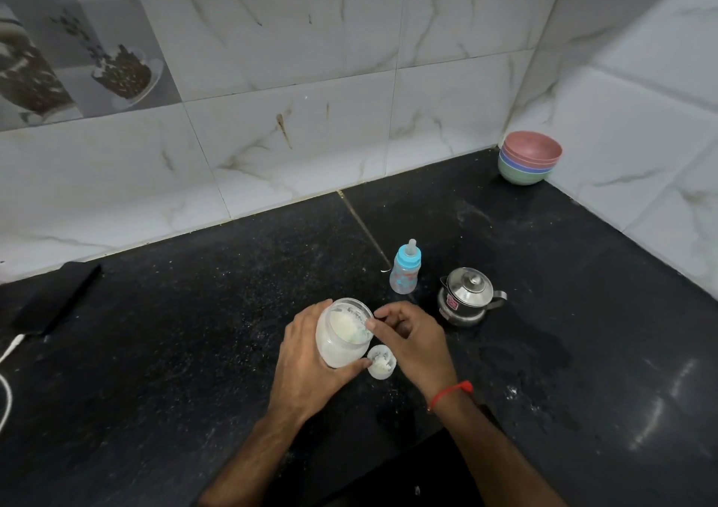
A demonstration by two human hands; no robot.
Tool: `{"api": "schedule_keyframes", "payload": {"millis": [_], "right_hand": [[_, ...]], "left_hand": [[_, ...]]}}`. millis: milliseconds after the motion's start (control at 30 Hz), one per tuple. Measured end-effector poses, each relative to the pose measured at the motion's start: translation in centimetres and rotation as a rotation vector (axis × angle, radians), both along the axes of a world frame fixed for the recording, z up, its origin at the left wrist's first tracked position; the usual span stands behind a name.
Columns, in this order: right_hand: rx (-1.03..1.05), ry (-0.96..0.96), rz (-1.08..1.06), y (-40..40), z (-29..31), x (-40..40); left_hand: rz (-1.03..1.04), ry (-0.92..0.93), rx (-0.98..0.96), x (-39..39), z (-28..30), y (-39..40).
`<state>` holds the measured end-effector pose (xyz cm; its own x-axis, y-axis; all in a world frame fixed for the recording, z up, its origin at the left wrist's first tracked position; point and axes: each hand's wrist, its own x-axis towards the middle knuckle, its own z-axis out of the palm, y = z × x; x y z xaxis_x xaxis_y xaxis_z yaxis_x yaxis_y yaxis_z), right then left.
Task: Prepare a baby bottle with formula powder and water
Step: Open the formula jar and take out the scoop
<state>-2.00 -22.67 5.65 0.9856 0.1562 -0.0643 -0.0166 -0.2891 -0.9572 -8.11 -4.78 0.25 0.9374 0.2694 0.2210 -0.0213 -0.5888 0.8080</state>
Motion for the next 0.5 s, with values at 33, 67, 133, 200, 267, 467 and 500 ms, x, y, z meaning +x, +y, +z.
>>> {"api": "schedule_keyframes", "payload": {"millis": [33,67,133,200,267,467,500], "right_hand": [[-0.001,-0.011,-0.024,-0.1,0.1,0.3],[0.029,-0.004,-0.047,-0.3,0.1,0.6],[0.097,0.045,-0.075,-1.2,0.1,1.2],[0.117,0.087,-0.088,-2.1,-0.1,1.7],[0.105,0.115,-0.092,-3.0,-0.5,2.0],[0.014,0.003,-0.15,-4.7,-0.2,3.8],[-0.005,-0.024,-0.16,-4.9,0.0,4.3]], "left_hand": [[0.028,0.007,0.016,0.3,0.0,0.1],[0.062,0.023,0.013,0.7,0.0,0.3],[0.119,0.078,-0.046,1.8,0.0,0.7],[0.141,0.111,-0.126,3.2,-0.3,1.2],[0.135,0.112,-0.166,4.5,-0.6,1.6],[0.15,0.13,-0.207,6.7,-1.9,1.8],[0.152,0.134,-0.219,6.9,-2.0,1.8]]}}
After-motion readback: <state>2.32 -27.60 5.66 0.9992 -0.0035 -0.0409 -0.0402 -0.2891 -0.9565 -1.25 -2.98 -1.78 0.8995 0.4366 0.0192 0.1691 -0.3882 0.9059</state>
